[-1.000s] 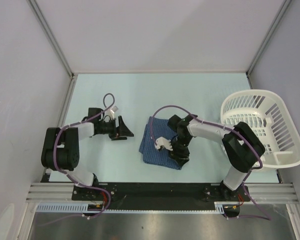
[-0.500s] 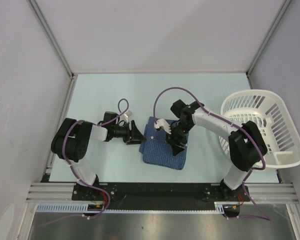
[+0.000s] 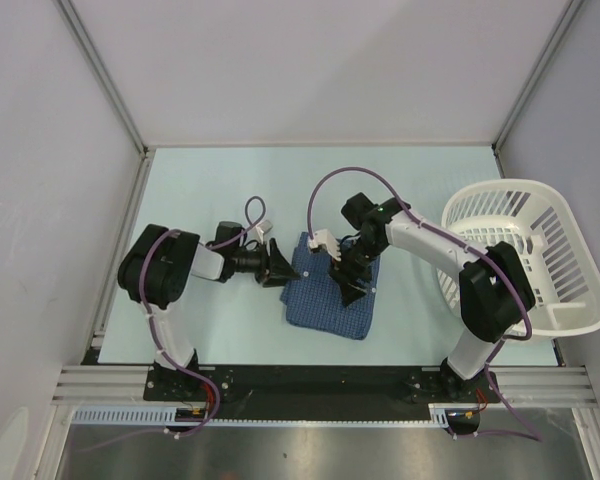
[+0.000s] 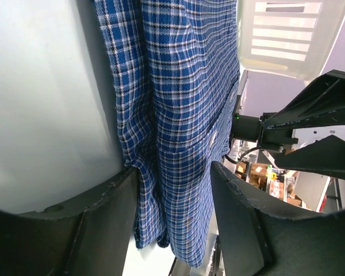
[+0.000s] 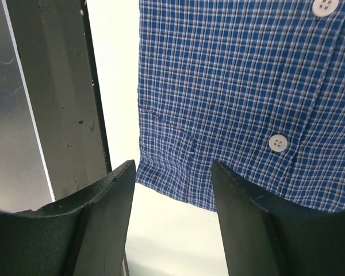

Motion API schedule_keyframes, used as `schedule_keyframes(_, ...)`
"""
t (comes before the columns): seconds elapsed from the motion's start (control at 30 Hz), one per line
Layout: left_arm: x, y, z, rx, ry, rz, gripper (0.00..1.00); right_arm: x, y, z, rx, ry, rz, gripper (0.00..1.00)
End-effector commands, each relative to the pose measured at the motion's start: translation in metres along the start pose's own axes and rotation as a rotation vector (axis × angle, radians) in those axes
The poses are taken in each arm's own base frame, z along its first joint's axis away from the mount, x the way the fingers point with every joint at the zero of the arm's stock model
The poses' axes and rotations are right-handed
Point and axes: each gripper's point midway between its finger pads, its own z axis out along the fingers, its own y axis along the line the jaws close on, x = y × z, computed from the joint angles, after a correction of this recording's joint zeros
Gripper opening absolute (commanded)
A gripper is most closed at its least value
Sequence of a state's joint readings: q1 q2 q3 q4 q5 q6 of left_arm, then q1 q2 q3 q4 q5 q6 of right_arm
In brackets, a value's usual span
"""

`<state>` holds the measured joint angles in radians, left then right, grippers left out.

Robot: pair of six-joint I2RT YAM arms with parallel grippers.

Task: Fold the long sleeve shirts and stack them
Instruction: Fold the shirt

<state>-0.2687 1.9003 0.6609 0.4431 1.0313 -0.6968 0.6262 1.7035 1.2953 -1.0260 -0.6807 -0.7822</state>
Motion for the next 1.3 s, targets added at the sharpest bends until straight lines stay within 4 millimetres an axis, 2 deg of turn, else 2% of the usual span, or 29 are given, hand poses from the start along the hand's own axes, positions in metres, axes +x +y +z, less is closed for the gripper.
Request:
schedule_keyframes(0.0, 0.005, 0.051, 0.013, -0.179, -0.038, -0.052, 0.61, -0.021, -0.003, -0.010, 0.017, -0.057, -0.023, 0.61)
schedule_keyframes(0.1, 0.000, 0.049, 0.015, -0.171, -0.046, -0.037, 0.53, -0.018, -0.005, -0.009, 0.020, -0.051, -0.014, 0.61)
schedule_keyframes(0.17, -0.004, 0.045, 0.014, -0.172, -0.049, -0.022, 0.43, -0.016, -0.005, -0.007, 0.017, -0.048, -0.004, 0.61)
schedule_keyframes(0.2, -0.014, 0.034, 0.012, -0.159, -0.063, 0.025, 0.37, -0.016, -0.007, -0.007, 0.020, -0.051, -0.001, 0.61)
schedule_keyframes(0.23, -0.014, 0.031, 0.010, -0.163, -0.051, 0.024, 0.23, -0.014, -0.008, -0.006, 0.023, -0.051, 0.004, 0.61)
schedule_keyframes(0.3, -0.029, 0.013, 0.002, -0.150, -0.067, 0.109, 0.07, -0.014, -0.013, -0.006, 0.040, -0.063, 0.023, 0.61)
schedule_keyframes(0.33, -0.025, 0.013, -0.003, -0.169, -0.048, 0.091, 0.00, -0.012, -0.013, -0.006, 0.043, -0.065, 0.037, 0.61)
schedule_keyframes(0.4, -0.039, 0.005, -0.015, -0.205, -0.056, 0.186, 0.00, -0.014, -0.019, -0.008, 0.064, -0.094, 0.081, 0.61)
schedule_keyframes(0.47, -0.039, 0.003, -0.034, -0.294, -0.044, 0.198, 0.00, -0.014, -0.020, -0.009, 0.067, -0.115, 0.118, 0.61)
schedule_keyframes(0.5, -0.053, -0.005, -0.041, -0.315, -0.054, 0.289, 0.00, -0.018, -0.024, -0.010, 0.082, -0.142, 0.156, 0.61)
schedule_keyframes(0.57, -0.057, -0.007, -0.062, -0.411, -0.051, 0.312, 0.00, -0.019, -0.029, -0.013, 0.087, -0.176, 0.217, 0.61)
schedule_keyframes(0.6, -0.071, -0.018, -0.071, -0.431, -0.061, 0.400, 0.00, -0.024, -0.034, -0.016, 0.102, -0.207, 0.229, 0.61)
schedule_keyframes(0.63, -0.070, -0.022, -0.083, -0.467, -0.048, 0.402, 0.00, -0.024, -0.039, -0.021, 0.110, -0.236, 0.312, 0.61)
schedule_keyframes(0.67, -0.092, -0.033, -0.094, -0.522, -0.070, 0.518, 0.00, -0.030, -0.043, -0.023, 0.103, -0.274, 0.338, 0.62)
schedule_keyframes(0.7, -0.088, -0.036, -0.105, -0.565, -0.034, 0.525, 0.00, -0.033, -0.044, -0.026, 0.092, -0.299, 0.421, 0.62)
schedule_keyframes(0.73, -0.094, -0.043, -0.114, -0.592, -0.028, 0.568, 0.00, -0.035, -0.050, -0.033, 0.089, -0.336, 0.472, 0.62)
schedule_keyframes(0.77, -0.117, -0.063, -0.129, -0.644, -0.048, 0.696, 0.00, -0.035, -0.054, -0.036, 0.090, -0.362, 0.524, 0.62)
schedule_keyframes(0.8, -0.113, -0.069, -0.140, -0.677, -0.006, 0.717, 0.00, -0.042, -0.065, -0.042, 0.112, -0.422, 0.562, 0.62)
schedule_keyframes(0.83, -0.120, -0.080, -0.149, -0.704, -0.003, 0.776, 0.00, -0.049, -0.064, -0.049, 0.097, -0.472, 0.681, 0.69)
schedule_keyframes(0.87, -0.140, -0.105, -0.163, -0.740, -0.024, 0.914, 0.00, -0.049, -0.075, -0.054, 0.105, -0.539, 0.735, 0.71)
schedule_keyframes(0.9, -0.142, -0.109, -0.178, -0.812, 0.005, 0.948, 0.00, -0.054, -0.076, -0.058, 0.099, -0.575, 0.772, 0.73)
schedule_keyframes(0.93, -0.147, -0.117, -0.182, -0.851, 0.023, 1.004, 0.00, -0.063, -0.072, -0.063, 0.071, -0.616, 0.852, 0.76)
schedule_keyframes(0.97, -0.164, -0.135, -0.192, -0.892, 0.021, 1.106, 0.00, -0.072, -0.077, -0.066, 0.073, -0.662, 0.851, 0.77)
schedule_keyframes(1.0, -0.165, -0.135, -0.202, -0.963, 0.054, 1.120, 0.00, -0.074, -0.078, -0.065, 0.065, -0.678, 0.881, 0.79)
schedule_keyframes(1.07, -0.171, -0.145, -0.201, -1.002, 0.082, 1.190, 0.00, -0.087, -0.083, -0.068, 0.021, -0.740, 0.966, 0.82)
schedule_keyframes(1.13, -0.165, -0.139, -0.191, -1.042, 0.129, 1.205, 0.00, -0.088, -0.089, -0.063, -0.004, -0.765, 1.038, 0.84)
schedule_keyframes(1.17, -0.154, -0.119, -0.183, -1.051, 0.184, 1.181, 0.00, -0.093, -0.095, -0.066, -0.019, -0.805, 1.061, 0.86)
schedule_keyframes(1.23, -0.150, -0.107, -0.165, -1.097, 0.190, 1.203, 0.00, -0.088, -0.102, -0.061, -0.022, -0.813, 1.105, 0.90)
schedule_keyframes(1.27, -0.132, -0.074, -0.155, -1.116, 0.270, 1.171, 0.00, -0.088, -0.105, -0.059, -0.028, -0.820, 1.112, 0.91)
